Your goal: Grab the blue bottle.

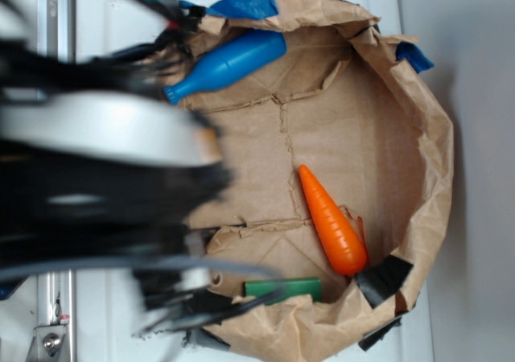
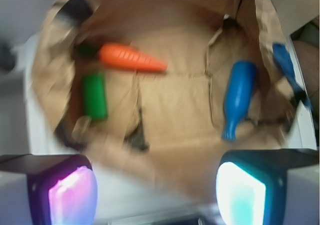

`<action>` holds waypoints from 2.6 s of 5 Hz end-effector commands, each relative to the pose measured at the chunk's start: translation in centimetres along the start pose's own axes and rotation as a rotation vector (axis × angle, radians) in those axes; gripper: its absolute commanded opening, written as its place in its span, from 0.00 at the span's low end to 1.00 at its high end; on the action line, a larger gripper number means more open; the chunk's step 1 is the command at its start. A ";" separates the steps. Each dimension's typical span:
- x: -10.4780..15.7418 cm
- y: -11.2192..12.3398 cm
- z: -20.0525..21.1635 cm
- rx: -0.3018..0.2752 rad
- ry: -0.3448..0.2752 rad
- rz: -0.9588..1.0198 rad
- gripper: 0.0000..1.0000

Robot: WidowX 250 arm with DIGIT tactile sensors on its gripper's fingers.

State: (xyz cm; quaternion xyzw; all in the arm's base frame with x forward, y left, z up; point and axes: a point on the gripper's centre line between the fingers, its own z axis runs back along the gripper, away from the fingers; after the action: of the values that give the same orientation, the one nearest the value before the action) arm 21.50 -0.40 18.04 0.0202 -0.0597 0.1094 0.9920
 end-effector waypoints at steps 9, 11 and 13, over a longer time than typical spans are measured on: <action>3.7 9.2 -11.1 0.303 -0.085 0.228 1.00; 3.7 9.3 -12.8 0.049 -0.075 0.214 1.00; 3.7 9.2 -12.6 0.053 -0.075 0.188 1.00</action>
State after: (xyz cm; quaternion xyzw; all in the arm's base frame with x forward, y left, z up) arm 24.59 9.31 5.25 0.0452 -0.0835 0.1927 0.9767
